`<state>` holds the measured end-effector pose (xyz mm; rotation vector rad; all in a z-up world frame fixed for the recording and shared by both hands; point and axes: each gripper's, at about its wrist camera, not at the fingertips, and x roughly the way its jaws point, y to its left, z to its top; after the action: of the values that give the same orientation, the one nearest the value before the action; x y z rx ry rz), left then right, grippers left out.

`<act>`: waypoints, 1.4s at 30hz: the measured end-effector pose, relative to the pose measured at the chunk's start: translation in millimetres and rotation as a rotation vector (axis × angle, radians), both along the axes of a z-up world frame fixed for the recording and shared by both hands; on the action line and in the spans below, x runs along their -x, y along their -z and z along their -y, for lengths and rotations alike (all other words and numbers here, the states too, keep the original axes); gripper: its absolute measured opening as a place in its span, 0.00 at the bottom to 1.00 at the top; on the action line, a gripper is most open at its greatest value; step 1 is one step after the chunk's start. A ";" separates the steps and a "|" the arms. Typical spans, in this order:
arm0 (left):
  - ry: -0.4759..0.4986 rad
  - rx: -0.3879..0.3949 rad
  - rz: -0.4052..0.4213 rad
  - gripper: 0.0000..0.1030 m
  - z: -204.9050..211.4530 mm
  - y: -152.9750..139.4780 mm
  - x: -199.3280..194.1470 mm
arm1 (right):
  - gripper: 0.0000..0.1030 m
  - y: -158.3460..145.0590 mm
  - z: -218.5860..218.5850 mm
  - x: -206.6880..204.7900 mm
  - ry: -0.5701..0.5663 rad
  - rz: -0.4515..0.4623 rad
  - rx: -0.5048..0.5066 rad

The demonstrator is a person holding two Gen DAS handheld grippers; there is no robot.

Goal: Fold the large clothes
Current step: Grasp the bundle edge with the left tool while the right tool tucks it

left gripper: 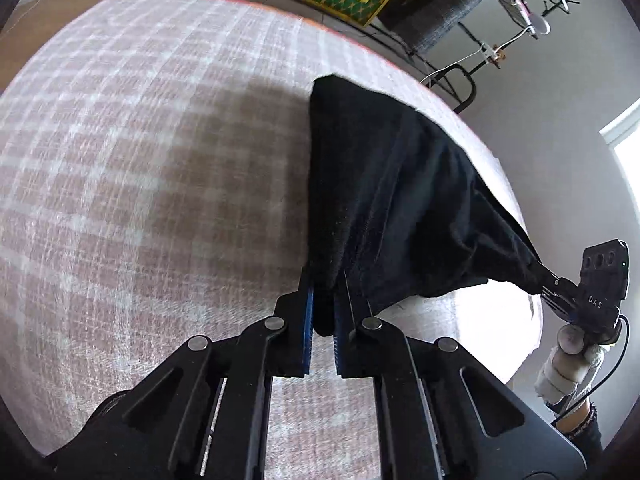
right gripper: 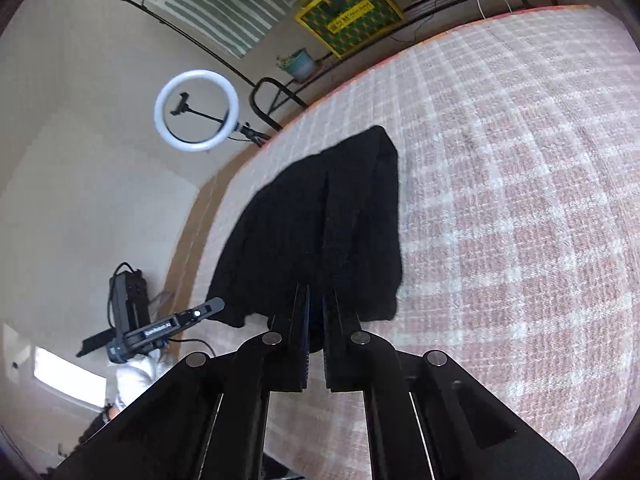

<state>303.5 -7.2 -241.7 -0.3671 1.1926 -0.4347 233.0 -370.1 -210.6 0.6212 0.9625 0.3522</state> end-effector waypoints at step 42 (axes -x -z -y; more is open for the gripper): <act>0.116 -0.056 0.234 0.19 77.7 -67.2 -47.6 | 0.13 -10.1 -55.6 -68.3 -0.164 0.118 0.325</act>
<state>351.1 -84.9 -174.5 -0.1933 0.9983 -0.5284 301.3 -314.5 -200.6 0.2243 0.9341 0.3635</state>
